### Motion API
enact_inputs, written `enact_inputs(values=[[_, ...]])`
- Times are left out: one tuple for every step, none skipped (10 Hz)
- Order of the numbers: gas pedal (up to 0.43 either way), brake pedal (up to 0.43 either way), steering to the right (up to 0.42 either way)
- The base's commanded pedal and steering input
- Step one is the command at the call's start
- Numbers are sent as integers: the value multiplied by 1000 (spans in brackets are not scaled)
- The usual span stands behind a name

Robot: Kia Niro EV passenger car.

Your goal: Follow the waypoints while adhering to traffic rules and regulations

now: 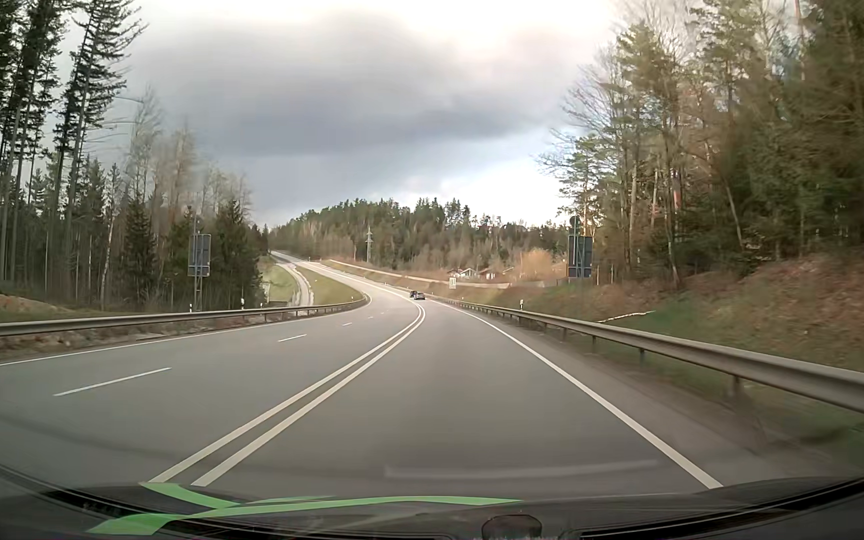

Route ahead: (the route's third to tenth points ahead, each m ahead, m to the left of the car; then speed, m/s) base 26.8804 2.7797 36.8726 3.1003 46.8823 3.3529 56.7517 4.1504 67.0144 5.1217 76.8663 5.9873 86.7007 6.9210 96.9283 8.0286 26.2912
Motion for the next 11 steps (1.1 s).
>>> enact_inputs(values=[[0,0,-11],[0,0,-11],[0,0,-11],[0,0,-11],[0,0,-10],[0,0,-10],[0,0,-10],[0,0,-10],[0,0,-10],[0,0,-10],[0,0,-9]])
